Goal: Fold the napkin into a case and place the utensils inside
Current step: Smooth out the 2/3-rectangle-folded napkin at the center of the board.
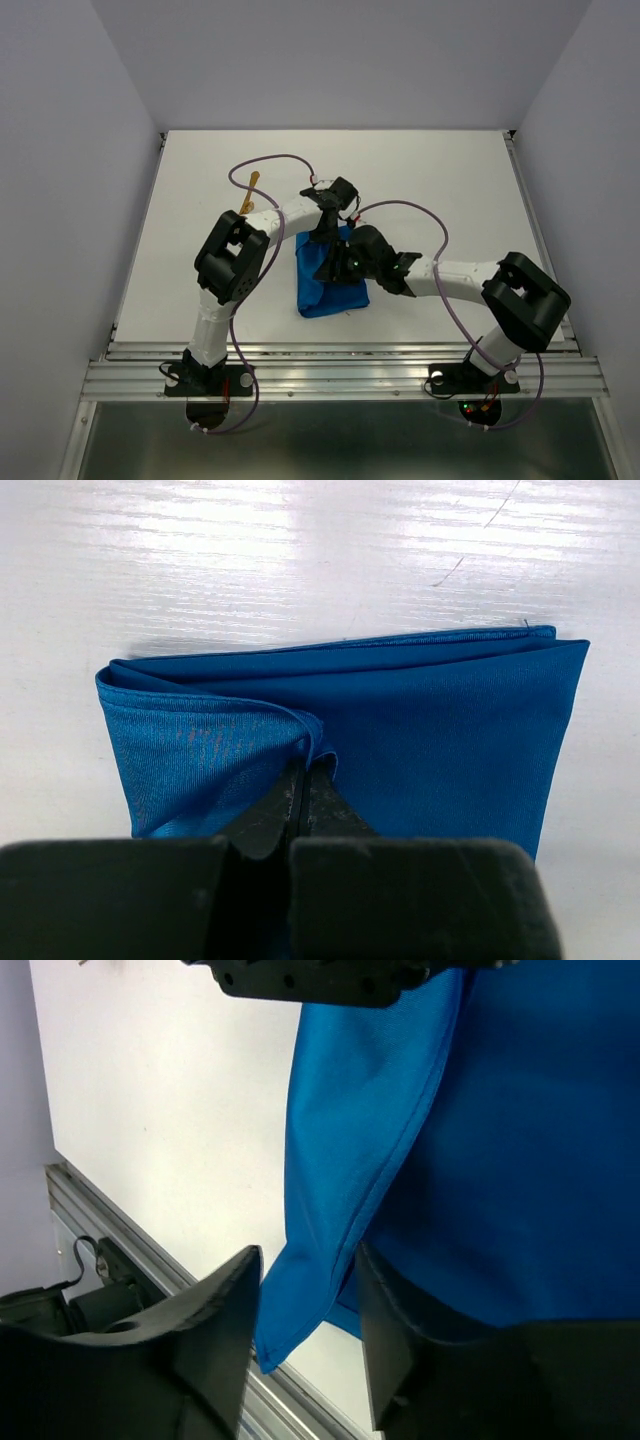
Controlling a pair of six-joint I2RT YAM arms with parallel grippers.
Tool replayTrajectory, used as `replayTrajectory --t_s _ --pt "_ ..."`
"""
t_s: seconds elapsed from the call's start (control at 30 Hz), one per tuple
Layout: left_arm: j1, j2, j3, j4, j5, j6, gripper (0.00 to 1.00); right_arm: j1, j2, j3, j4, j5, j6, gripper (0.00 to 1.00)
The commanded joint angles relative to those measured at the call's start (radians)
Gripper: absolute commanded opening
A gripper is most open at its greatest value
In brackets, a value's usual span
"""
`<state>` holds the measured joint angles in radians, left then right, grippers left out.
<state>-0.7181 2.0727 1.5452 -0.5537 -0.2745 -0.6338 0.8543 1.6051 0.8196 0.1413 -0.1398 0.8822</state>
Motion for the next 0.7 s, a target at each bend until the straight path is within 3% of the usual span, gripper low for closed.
replayTrajectory --t_s 0.0,0.17,0.37,0.67 --pt "-0.003 -0.023 0.029 -0.014 -0.031 -0.007 0.0 0.015 -0.054 -0.023 0.04 0.059 0.021 0.58" --pt "-0.003 -0.02 0.033 -0.014 -0.034 -0.007 0.0 0.015 -0.024 -0.048 0.069 0.016 0.055 0.64" --pt "-0.001 -0.017 0.041 -0.014 -0.032 -0.006 0.0 0.025 0.019 -0.059 0.101 -0.037 0.072 0.63" --pt "-0.003 -0.013 0.046 -0.012 -0.032 -0.004 0.0 0.025 0.053 -0.069 0.132 -0.056 0.078 0.53"
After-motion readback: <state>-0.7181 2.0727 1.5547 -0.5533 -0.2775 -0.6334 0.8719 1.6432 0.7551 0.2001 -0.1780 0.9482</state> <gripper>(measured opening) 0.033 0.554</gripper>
